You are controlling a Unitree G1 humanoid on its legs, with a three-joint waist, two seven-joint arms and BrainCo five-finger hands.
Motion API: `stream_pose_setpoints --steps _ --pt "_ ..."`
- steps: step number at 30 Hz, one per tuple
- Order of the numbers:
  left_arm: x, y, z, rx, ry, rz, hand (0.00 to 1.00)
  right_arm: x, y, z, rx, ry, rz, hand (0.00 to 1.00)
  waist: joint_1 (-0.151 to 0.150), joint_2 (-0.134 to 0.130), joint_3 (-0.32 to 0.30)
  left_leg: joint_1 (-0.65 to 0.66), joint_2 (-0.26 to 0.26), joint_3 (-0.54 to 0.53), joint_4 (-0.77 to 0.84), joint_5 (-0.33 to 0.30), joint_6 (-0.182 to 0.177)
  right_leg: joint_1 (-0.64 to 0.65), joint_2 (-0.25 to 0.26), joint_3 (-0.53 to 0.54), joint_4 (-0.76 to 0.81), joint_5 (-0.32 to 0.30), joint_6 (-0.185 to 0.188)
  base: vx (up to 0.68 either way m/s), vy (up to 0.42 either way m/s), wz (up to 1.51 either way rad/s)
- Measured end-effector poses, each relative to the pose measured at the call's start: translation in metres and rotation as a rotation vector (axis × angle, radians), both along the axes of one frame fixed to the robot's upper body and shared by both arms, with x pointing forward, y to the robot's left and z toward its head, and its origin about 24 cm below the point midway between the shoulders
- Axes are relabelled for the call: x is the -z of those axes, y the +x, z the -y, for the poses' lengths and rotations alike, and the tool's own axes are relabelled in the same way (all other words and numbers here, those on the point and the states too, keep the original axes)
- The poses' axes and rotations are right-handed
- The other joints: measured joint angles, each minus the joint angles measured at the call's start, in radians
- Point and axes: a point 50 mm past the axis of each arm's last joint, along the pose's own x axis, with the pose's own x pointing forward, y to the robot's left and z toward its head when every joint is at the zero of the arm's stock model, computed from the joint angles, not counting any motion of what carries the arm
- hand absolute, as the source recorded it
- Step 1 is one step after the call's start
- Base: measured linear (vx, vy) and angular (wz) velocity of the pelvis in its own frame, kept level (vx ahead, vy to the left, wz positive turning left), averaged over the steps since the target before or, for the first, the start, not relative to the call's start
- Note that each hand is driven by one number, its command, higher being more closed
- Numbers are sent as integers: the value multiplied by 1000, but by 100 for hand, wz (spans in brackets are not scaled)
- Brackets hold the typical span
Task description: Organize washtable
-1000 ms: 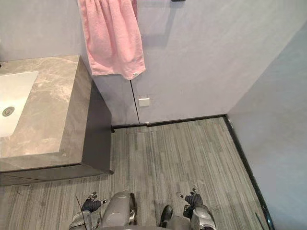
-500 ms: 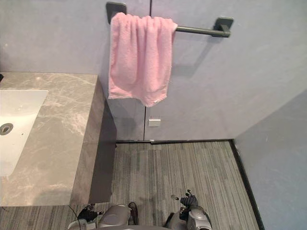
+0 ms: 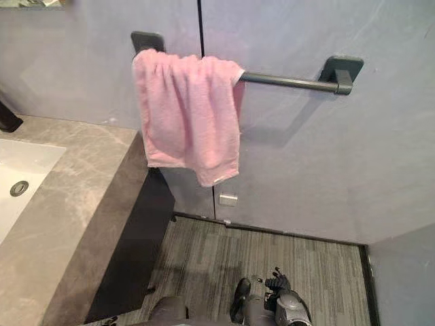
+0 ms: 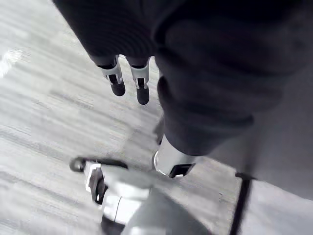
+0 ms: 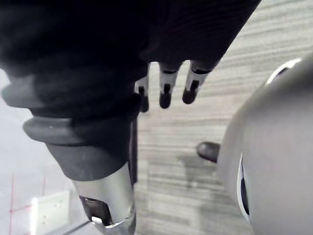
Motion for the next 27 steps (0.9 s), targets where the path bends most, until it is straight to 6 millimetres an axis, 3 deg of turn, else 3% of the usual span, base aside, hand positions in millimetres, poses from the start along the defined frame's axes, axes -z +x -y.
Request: stream_pose_setpoints --steps 2,4,5,6,8,11,16,18,23,25,27 --pt "-1 15 14 5 -34 59 0 2 -4 -1 12 5 -9 0 17 -13 -1 -21 5 26 54 -3 -3 53 9 3 -21 -14 -18 235 -112 -2" --pt "-8 40 14 51 -37 147 0 3 -6 -2 17 11 -22 0 21 -26 2 -78 -13 50 -7 -3 1 78 3 -3 -30 -16 -18 190 -20 -3" --pt "-11 50 15 73 -34 181 0 2 -4 -2 19 12 -17 0 20 -29 4 -98 -31 52 -112 1 7 78 -9 -4 -35 -15 -13 140 78 0" --pt "-13 59 14 85 -29 201 0 2 -4 -1 22 9 -17 0 14 -32 6 -106 -52 49 -246 23 18 79 -23 -6 -41 -15 5 139 111 5" --pt "-15 69 18 93 -36 228 0 3 -8 2 30 -5 -26 0 18 -33 7 -78 -89 44 -352 175 40 97 -44 7 -56 -11 39 143 150 5" --pt "-20 83 19 129 -28 266 0 5 -10 -8 30 19 -33 0 20 -70 6 -53 -139 45 -374 182 47 131 -77 5 -99 2 73 161 171 13" --pt "-18 80 19 136 -28 252 0 5 -8 -12 25 28 -26 0 13 -74 2 24 -166 67 -427 177 57 158 -99 46 -106 1 84 54 69 -17" --pt "-18 80 20 142 -30 252 0 5 -10 -11 27 27 -29 0 10 -76 1 39 -173 69 -456 188 74 160 -106 54 -114 4 88 -13 18 -9" --pt "-18 81 29 168 -47 254 0 5 -12 -8 29 18 -32 0 -10 -82 -24 61 -195 65 -540 234 78 145 -112 55 -125 6 88 -2 -6 0" --pt "-22 88 34 174 -58 292 0 5 -12 -7 30 16 -28 0 -12 -82 -25 66 -199 62 -558 245 79 145 -111 53 -129 9 88 -2 -15 2" --pt "-44 111 43 184 -75 456 0 4 -11 -9 15 12 -22 0 -10 -84 -27 70 -203 56 -576 257 79 145 -108 50 -132 10 88 -3 -29 5"
